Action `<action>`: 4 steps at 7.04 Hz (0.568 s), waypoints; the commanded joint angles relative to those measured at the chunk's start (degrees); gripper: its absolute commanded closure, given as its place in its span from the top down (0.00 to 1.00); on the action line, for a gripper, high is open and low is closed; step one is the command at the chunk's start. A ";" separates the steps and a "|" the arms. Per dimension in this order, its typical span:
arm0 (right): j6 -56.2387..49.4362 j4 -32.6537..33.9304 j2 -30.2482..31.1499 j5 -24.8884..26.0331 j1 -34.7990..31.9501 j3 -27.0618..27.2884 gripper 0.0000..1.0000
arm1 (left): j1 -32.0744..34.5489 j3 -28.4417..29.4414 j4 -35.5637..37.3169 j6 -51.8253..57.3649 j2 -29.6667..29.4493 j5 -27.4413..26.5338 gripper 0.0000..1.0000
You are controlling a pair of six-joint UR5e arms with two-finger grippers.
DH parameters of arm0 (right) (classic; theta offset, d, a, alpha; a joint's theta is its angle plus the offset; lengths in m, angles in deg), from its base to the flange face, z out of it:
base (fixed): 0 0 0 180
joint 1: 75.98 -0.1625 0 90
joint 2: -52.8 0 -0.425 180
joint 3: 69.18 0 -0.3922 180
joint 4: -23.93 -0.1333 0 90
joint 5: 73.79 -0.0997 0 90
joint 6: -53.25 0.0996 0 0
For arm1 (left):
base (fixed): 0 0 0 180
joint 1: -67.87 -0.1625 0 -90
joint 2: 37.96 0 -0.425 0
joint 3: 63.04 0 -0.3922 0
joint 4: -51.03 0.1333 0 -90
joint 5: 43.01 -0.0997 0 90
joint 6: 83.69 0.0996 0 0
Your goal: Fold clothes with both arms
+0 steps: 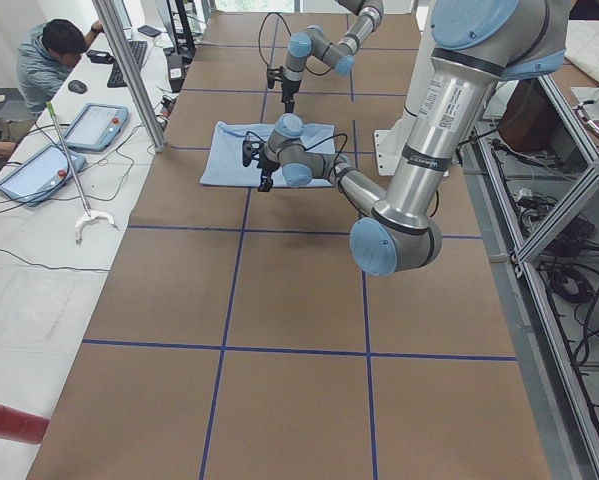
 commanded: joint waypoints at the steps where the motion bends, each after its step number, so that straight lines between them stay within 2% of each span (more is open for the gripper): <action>1: -14.85 0.31 -3.91 1.87 1.13 -2.62 1.00 | 0.04 0.07 0.00 0.00 0.17 0.04 1.00; 2: -15.16 0.49 -4.19 3.63 3.05 -3.84 1.00 | 0.04 0.07 0.00 0.00 0.17 0.04 1.00; 4: -14.81 0.49 -8.21 4.09 3.95 -8.49 1.00 | 0.04 0.07 -0.09 0.00 0.61 0.04 1.00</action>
